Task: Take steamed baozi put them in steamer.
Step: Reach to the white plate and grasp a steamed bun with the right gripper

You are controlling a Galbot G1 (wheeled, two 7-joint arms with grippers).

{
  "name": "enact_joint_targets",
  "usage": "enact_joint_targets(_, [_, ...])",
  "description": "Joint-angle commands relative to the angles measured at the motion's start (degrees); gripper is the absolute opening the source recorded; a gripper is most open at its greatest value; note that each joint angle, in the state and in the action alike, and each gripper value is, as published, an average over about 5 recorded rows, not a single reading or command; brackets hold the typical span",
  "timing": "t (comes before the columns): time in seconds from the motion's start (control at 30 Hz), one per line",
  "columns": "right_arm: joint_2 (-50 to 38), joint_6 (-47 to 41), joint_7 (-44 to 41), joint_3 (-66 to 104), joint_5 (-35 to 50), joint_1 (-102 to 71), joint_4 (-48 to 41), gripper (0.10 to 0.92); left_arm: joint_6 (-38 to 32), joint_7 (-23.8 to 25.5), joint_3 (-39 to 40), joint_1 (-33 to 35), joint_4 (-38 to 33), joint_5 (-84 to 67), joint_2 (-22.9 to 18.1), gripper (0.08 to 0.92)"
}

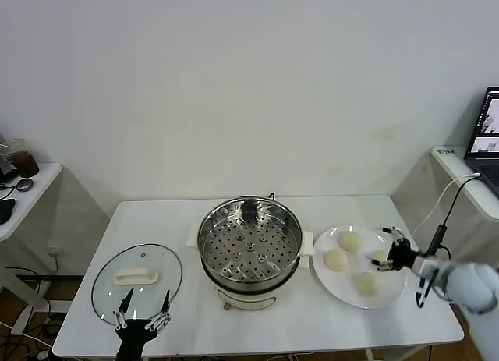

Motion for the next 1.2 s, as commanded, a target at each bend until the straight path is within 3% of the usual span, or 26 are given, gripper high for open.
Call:
enact_joint_targets(0.03, [-4.4, 2.8, -16.3, -24.6, -7.0, 30.8, -16.8, 0.823, -0.3, 0.1, -0.7, -0.1, 0.1, 0.3, -0.2, 0.823])
enact_joint_targets(0.23, [4.0, 3.6, -18.8, -39.4, -10.1, 43.9, -28.4, 0.823, -0.7, 0.0, -1.5, -0.1, 0.1, 0.6, -0.9, 0.823])
enact_joint_targets(0.53, [11.2, 2.4, -20.1, -49.4, -9.8, 50.2, -37.9, 0.823, -0.8, -0.1, -2.7, -0.4, 0.4, 0.4, -1.3, 0.823])
enact_joint_targets(1.2, [12.9, -3.8, -20.2, -54.1, -3.6, 49.7, -37.1, 0.811, -1.1, -0.1, -4.7, -0.7, 0.5, 0.3, -1.1, 0.823])
